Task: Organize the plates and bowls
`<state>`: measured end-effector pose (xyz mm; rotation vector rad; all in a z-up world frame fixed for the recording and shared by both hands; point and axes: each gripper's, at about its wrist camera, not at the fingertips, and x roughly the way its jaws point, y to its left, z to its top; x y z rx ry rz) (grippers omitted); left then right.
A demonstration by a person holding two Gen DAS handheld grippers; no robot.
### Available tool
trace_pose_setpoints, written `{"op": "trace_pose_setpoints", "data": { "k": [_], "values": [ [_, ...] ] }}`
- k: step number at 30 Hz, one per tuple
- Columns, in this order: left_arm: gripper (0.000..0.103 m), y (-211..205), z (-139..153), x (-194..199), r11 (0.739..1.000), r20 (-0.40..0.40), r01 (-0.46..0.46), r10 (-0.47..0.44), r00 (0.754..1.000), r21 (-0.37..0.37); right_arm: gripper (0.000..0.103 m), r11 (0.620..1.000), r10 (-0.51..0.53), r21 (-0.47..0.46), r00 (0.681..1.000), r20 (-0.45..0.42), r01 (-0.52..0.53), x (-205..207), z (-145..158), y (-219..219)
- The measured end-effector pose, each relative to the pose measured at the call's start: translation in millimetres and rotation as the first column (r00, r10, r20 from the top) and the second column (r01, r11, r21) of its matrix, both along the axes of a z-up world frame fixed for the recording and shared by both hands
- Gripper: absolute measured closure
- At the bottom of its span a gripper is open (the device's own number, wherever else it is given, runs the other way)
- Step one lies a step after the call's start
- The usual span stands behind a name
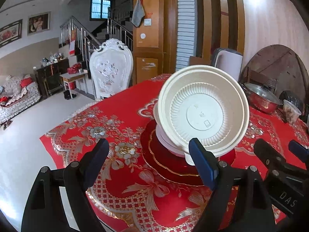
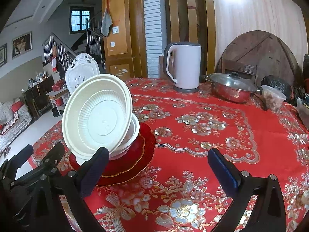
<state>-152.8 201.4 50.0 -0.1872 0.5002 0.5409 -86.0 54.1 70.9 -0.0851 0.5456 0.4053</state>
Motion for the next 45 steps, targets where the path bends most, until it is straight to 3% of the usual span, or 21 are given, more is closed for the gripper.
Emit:
{"op": "trace_pose_setpoints", "data": {
  "k": [3, 10, 16, 22, 28, 45],
  "values": [
    [0.018, 0.9, -2.6, 4.0, 1.0, -0.016, 0.026, -0.026, 1.0, -0.009, 0.0, 1.0, -0.001, -0.003, 1.0, 0.003, 0.001, 1.2, -1.7, -1.0],
    [0.018, -3.9, -5.2, 8.0, 0.998, -0.044, 0.012, -0.009, 0.999, 0.063, 0.0, 1.0, 0.0, -0.009, 1.0, -0.007, 0.0, 6.6, -7.1, 1.5],
    [0.018, 6.4, -5.1, 9.5, 1.0, -0.04, 0.028, -0.027, 0.999, 0.014, 0.0, 1.0, 0.003, -0.025, 1.0, 0.016, -0.002, 4.6, -4.2, 7.5],
    [0.018, 7.9, -2.6, 9.7, 0.999, -0.023, 0.032, -0.031, 0.999, 0.04, 0.0, 1.0, 0.014, -0.017, 1.0, 0.021, -0.014, 4.7, -3.8, 9.7],
    [0.018, 11.5, -3.5, 13.2, 0.998, -0.015, 0.061, -0.061, 0.998, 0.009, 0.0, 1.0, 0.016, -0.018, 1.0, 0.014, -0.016, 7.4, -4.9, 9.7],
    [0.018, 13.3, -4.1, 14.4, 0.998, -0.011, 0.068, -0.068, 0.998, 0.007, 0.0, 0.999, 0.03, -0.019, 1.0, 0.009, -0.03, 7.7, -8.6, 11.9]
  ]
}}
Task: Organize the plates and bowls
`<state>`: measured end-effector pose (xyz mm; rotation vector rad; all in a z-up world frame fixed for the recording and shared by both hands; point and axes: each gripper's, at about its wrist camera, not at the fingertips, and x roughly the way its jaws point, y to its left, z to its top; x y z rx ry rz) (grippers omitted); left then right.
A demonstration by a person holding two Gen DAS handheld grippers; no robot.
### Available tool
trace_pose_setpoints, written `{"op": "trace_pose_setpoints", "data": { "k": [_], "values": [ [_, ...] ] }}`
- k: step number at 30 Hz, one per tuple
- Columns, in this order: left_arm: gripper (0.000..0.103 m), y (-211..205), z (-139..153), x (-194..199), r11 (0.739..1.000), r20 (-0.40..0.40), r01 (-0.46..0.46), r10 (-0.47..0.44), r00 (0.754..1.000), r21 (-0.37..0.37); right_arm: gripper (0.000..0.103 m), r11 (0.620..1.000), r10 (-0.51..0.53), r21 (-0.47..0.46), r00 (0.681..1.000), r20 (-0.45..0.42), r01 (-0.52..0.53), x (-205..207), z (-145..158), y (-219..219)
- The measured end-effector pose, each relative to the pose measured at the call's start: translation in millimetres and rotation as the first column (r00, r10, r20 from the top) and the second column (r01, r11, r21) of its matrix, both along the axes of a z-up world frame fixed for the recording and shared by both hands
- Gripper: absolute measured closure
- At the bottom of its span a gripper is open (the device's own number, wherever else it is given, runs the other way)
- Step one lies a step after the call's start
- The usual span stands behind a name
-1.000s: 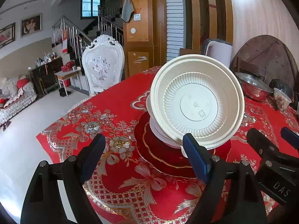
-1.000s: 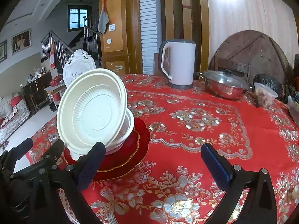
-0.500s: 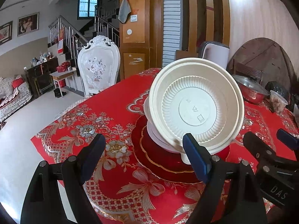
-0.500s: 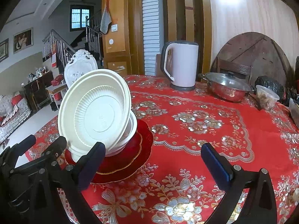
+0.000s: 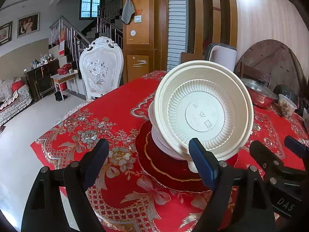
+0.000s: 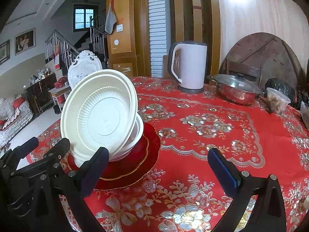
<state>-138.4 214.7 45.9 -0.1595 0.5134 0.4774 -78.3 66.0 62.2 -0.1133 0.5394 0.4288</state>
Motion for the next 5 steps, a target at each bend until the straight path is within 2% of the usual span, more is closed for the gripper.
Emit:
{"op": "trace_pose_setpoints", "data": {
  "k": [5],
  "values": [
    [0.018, -1.7, 0.9, -0.1, 1.0, 0.004, 0.003, -0.003, 1.0, 0.006, 0.0, 1.0, 0.003, 0.002, 1.0, 0.0, -0.003, -1.5, -0.2, -0.6]
  ]
}}
